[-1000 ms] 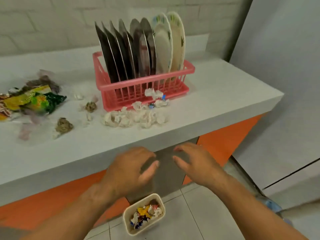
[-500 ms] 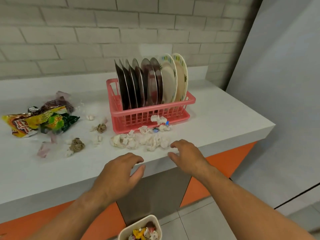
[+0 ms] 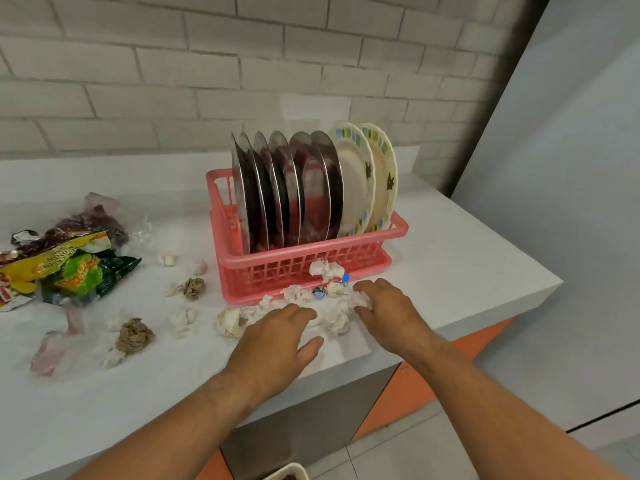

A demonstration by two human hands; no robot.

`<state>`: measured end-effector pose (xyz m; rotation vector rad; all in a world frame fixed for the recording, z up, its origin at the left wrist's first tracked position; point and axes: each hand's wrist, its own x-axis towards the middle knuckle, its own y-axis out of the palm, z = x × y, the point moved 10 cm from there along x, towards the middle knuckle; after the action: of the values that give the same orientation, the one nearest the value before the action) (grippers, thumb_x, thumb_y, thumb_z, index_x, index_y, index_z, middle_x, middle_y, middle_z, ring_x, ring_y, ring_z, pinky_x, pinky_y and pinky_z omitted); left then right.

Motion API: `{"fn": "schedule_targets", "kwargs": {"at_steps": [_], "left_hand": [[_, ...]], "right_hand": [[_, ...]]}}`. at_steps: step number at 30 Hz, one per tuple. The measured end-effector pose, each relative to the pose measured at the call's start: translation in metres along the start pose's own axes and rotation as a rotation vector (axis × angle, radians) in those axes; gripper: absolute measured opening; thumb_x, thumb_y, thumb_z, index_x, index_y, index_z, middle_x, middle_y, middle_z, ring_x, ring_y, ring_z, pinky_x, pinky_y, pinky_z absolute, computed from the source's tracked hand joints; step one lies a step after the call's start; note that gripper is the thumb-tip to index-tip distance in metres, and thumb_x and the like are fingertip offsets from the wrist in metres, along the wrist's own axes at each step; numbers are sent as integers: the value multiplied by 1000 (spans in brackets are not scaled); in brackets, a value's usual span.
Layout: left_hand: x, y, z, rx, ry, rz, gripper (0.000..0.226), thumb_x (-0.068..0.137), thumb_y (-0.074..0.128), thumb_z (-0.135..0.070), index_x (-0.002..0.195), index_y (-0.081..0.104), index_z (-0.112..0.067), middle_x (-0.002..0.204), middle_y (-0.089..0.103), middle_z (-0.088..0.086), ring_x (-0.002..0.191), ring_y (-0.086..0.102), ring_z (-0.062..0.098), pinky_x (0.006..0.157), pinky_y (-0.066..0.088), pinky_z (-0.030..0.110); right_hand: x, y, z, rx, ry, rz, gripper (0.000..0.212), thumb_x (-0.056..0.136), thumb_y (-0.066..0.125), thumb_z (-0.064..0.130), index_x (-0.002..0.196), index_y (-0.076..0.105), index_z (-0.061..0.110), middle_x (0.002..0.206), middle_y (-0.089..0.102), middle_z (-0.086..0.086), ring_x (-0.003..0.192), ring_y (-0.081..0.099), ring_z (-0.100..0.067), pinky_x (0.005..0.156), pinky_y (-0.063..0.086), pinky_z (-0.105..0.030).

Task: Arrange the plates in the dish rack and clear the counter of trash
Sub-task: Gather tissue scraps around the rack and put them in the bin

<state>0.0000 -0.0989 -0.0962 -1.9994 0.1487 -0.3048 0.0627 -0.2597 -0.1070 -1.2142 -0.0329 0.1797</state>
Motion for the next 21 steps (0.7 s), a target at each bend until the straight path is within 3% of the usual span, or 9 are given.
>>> {"fn": "schedule_targets", "kwargs": {"at_steps": [3, 6, 10, 16, 19, 21], "left_hand": [[19, 18, -15, 37, -25, 36, 61, 90, 48, -59, 142, 33, -30, 140, 44, -9, 123, 46, 14, 97, 43, 30], [32, 35, -18, 63, -110, 31, 69, 88, 49, -62, 144, 27, -28, 138, 45, -6, 119, 48, 16, 91, 44, 30], [47, 45, -16, 108, -192, 37, 75, 90, 50, -58, 149, 14, -30, 141, 43, -3, 118, 52, 19, 86, 46, 30], [54, 65, -25, 355, -169, 150, 29, 98, 48, -24, 126, 49, -22, 113, 54, 3, 90, 60, 23, 70, 52, 35], [52, 59, -34, 350, -133, 87, 25, 98, 47, -22, 123, 51, -18, 119, 49, 4, 85, 56, 19, 65, 47, 30], [53, 41, -34, 209, -164, -31, 25, 102, 37, -27, 121, 50, -18, 118, 48, -1, 79, 50, 15, 64, 40, 26]], "right_hand": [[8, -10, 1, -9, -33, 14, 29, 93, 60, 35, 118, 58, 21, 110, 57, 0, 90, 51, -15, 74, 39, -25], [13, -12, 3, 61, -76, 4, 20, 87, 69, 36, 94, 55, 24, 93, 55, 6, 80, 49, -13, 61, 34, -20], [18, -15, -2, 136, -162, -7, 31, 79, 76, 42, 81, 52, 21, 89, 56, 8, 79, 51, -12, 60, 34, -18], [27, -32, -26, 231, -221, -15, 50, 67, 77, 60, 73, 49, 19, 82, 52, 8, 70, 45, -9, 59, 34, -18], [34, -37, -46, 337, -180, -28, 51, 75, 66, 63, 69, 46, 16, 68, 51, 4, 61, 41, -10, 58, 38, -25], [41, -32, -54, 359, -140, -8, 44, 86, 60, 54, 69, 44, 17, 64, 50, 5, 57, 41, -11, 60, 42, -28]]}}
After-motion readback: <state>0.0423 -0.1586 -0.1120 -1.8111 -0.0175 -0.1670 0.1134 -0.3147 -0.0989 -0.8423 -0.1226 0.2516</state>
